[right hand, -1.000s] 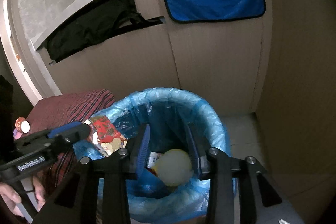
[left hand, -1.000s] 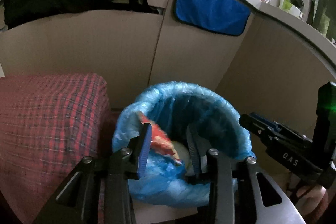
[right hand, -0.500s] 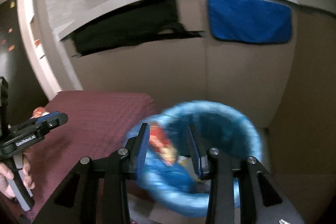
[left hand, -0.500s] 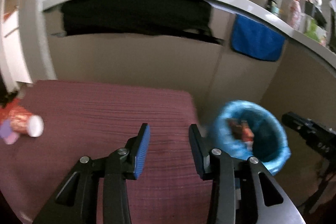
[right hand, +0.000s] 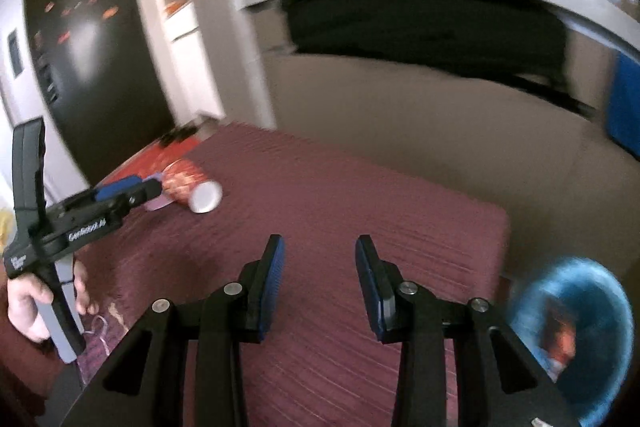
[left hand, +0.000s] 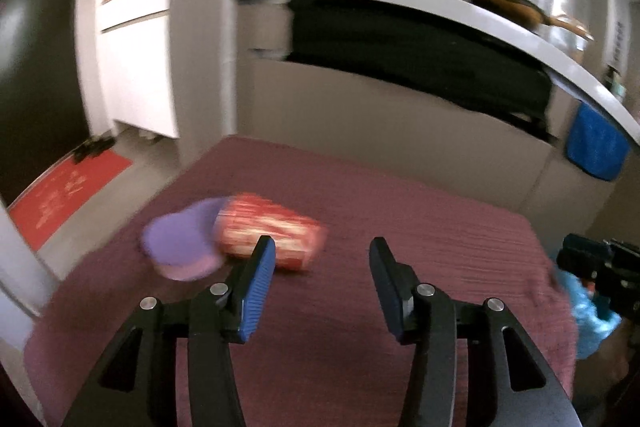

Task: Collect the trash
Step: 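Move both tools back toward the red cup and purple sponge, then grasp the purple sponge with left gripper while right gripper grasps the red paper cup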

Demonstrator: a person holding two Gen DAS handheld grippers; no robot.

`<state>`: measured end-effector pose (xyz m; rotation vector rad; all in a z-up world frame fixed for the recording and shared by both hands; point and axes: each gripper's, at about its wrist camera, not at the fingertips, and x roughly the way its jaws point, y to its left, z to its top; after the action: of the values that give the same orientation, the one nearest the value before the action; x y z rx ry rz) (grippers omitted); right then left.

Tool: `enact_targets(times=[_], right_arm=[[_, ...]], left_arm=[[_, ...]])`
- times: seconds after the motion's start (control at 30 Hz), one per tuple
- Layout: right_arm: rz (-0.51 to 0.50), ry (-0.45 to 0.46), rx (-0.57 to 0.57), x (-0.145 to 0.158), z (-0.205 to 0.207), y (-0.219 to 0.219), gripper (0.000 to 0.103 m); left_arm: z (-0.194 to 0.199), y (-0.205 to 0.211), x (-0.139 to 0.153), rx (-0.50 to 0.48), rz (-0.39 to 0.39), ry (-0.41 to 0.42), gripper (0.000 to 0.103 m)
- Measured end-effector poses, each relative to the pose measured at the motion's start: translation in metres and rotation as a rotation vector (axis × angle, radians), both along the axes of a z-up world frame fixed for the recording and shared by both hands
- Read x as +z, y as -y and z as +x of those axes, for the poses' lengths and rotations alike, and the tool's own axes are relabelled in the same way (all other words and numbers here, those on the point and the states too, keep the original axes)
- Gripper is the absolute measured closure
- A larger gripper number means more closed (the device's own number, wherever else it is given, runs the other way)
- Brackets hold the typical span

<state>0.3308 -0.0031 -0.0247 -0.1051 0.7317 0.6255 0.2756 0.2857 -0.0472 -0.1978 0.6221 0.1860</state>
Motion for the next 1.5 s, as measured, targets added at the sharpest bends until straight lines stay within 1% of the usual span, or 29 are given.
enact_targets(times=[0.13,0.17,0.23,0.4,0.53,0.67,0.7,0.73,0.77,0.8,0.83,0.87,0.9,0.93,0.97,1.03,1.13,1.17,1.23,1.3,1.33,1.37,1.4,1.47,1.5], right_arm=[[-0.029,-0.014,0.132,-0.015,0.007,-0.073,0.068],[-0.036,-0.017,0.154,-0.018,0.008,-0.085,0.068],[-0.066,-0.014,0.215,-0.026,0.01,-0.116,0.068],[-0.124,0.032,0.348,-0.036,0.015,-0.179,0.068],[-0.163,0.054,0.401,-0.044,0.029,-0.217,0.068],[-0.181,0.002,0.417,-0.059,0.049,-0.244,0.067],[-0.187,-0.005,0.414,-0.063,0.053,-0.25,0.064],[-0.189,-0.016,0.421,-0.067,0.057,-0.256,0.057],[-0.184,-0.042,0.439,-0.07,0.06,-0.259,0.052],[-0.188,-0.058,0.447,-0.071,0.062,-0.262,0.044],[-0.207,-0.061,0.446,-0.074,0.062,-0.265,0.042],[-0.236,-0.058,0.452,-0.078,0.061,-0.268,0.042],[-0.271,-0.053,0.461,-0.082,0.059,-0.269,0.044],[-0.32,-0.043,0.462,-0.089,0.057,-0.272,0.05],[-0.324,-0.033,0.458,-0.091,0.056,-0.27,0.051],[-0.266,-0.028,0.413,-0.086,0.055,-0.256,0.051],[-0.165,-0.034,0.346,-0.069,0.053,-0.225,0.052],[-0.153,-0.03,0.328,-0.063,0.051,-0.216,0.052],[-0.126,-0.049,0.307,-0.054,0.045,-0.192,0.052],[-0.112,-0.068,0.292,-0.048,0.035,-0.167,0.052],[-0.111,-0.071,0.277,-0.045,0.03,-0.151,0.052],[-0.108,-0.077,0.265,-0.044,0.027,-0.139,0.052],[-0.102,-0.086,0.249,-0.044,0.024,-0.126,0.052],[-0.086,-0.113,0.202,-0.045,0.017,-0.098,0.052],[-0.084,-0.118,0.184,-0.046,0.016,-0.09,0.052]], left_arm=[[-0.005,-0.054,-0.006,0.065,0.022,-0.009,0.053],[-0.006,-0.065,-0.006,0.075,0.022,-0.009,0.053],[-0.007,-0.087,-0.009,0.099,0.015,-0.006,0.053],[-0.005,-0.132,-0.017,0.142,-0.022,0.01,0.053],[0.009,-0.156,-0.025,0.123,-0.048,-0.007,0.052],[0.028,-0.176,-0.034,0.093,-0.103,-0.03,0.052],[0.03,-0.178,-0.036,0.09,-0.109,-0.034,0.052],[0.034,-0.181,-0.038,0.086,-0.113,-0.039,0.052],[0.036,-0.182,-0.04,0.081,-0.117,-0.041,0.052],[0.039,-0.183,-0.042,0.076,-0.123,-0.043,0.052],[0.042,-0.185,-0.044,0.07,-0.137,-0.045,0.052],[0.045,-0.187,-0.046,0.069,-0.153,-0.048,0.052],[0.048,-0.189,-0.049,0.069,-0.167,-0.052,0.051],[0.051,-0.19,-0.052,0.07,-0.186,-0.057,0.051],[0.054,-0.192,-0.055,0.071,-0.201,-0.063,0.051],[0.059,-0.195,-0.061,0.072,-0.23,-0.071,0.051],[0.063,-0.202,-0.067,0.118,-0.252,-0.071,0.051],[0.064,-0.203,-0.07,0.124,-0.268,-0.073,0.051],[0.065,-0.202,-0.075,0.088,-0.318,-0.079,0.051],[0.064,-0.191,-0.078,0.019,-0.352,-0.101,0.051],[0.062,-0.183,-0.079,-0.009,-0.347,-0.114,0.05],[0.06,-0.172,-0.079,-0.033,-0.318,-0.126,0.047],[0.058,-0.163,-0.078,-0.044,-0.278,-0.129,0.044],[0.053,-0.14,-0.075,-0.073,-0.179,-0.138,0.043],[0.052,-0.131,-0.075,-0.096,-0.155,-0.147,0.043]])
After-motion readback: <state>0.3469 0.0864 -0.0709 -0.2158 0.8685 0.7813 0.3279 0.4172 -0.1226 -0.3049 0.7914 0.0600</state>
